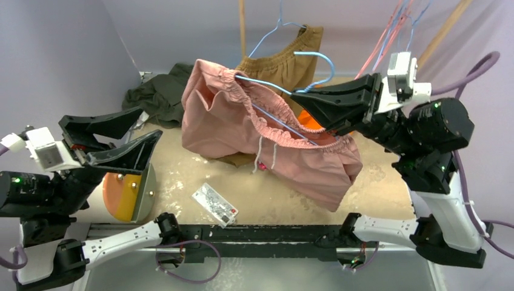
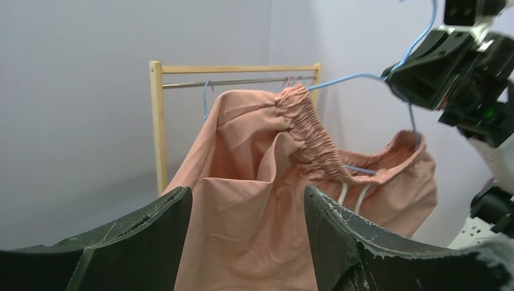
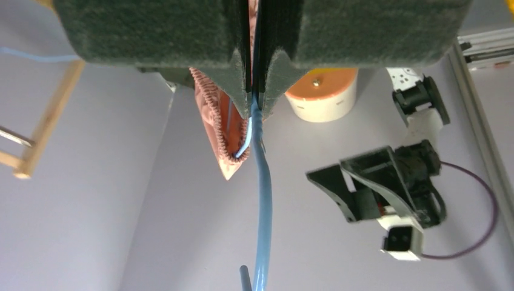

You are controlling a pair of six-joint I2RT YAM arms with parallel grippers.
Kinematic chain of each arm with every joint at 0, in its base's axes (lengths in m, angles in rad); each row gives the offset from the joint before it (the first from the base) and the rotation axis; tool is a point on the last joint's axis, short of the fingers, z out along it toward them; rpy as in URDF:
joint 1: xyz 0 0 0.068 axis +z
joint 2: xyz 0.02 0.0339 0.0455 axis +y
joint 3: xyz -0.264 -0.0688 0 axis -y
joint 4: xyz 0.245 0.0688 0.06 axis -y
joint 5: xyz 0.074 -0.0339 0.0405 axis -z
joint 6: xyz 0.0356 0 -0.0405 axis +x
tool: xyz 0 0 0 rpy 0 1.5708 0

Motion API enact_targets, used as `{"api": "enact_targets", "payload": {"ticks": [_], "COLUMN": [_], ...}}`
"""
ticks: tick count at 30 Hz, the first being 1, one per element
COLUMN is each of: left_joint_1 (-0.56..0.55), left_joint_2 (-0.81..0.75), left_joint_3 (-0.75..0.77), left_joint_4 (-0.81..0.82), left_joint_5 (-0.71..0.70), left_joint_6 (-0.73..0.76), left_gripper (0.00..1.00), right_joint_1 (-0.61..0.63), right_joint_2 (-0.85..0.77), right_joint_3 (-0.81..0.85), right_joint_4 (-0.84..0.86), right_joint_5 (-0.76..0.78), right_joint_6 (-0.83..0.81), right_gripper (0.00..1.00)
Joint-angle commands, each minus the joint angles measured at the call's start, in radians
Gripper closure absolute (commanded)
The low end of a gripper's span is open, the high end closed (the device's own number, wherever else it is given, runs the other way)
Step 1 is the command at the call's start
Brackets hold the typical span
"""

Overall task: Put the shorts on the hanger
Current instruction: Hang the shorts on the hanger.

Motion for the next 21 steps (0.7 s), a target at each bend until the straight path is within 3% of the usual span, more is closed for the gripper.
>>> {"api": "enact_targets", "payload": {"ticks": [1, 4, 10, 13, 16, 21], "left_joint_1": [-0.004, -0.004, -0.004, -0.004, -0.004, -0.004], "left_joint_2": [0.017, 0.027, -0.001, -0.016, -0.017, 0.009], "left_joint_3": [0.009, 0.016, -0.005, -0.001, -0.002, -0.026], "left_joint_4": [0.029, 0.026, 0.018, 0.017, 0.028, 0.065], "left_joint_5": [-0.075, -0.076, -0.087, -0.092, -0.087, -0.080], "left_joint_6": [0.057, 0.055, 0.046, 0.046, 0.051, 0.044], "left_gripper": [0.33, 0.33, 0.33, 0.33, 0.33, 0.33], "right_joint_1": [0.002, 0.002, 0.001, 0.000, 0.000, -0.001], "right_joint_2": [0.089, 0.122, 0.020, 0.006, 0.033, 0.094], "right_joint_3": [0.211, 0.297, -0.004, -0.050, 0.049, 0.305], "right_joint_4": [0.174, 0.205, 0.157, 0.105, 0.051, 0.103], "right_joint_5": [-0.153, -0.219, -0.088, -0.057, -0.071, -0.173], "right_joint_6": [0.047, 0.076, 0.033, 0.025, 0.011, 0.032], "right_gripper": [1.00, 1.00, 1.00, 1.00, 1.00, 1.00]}}
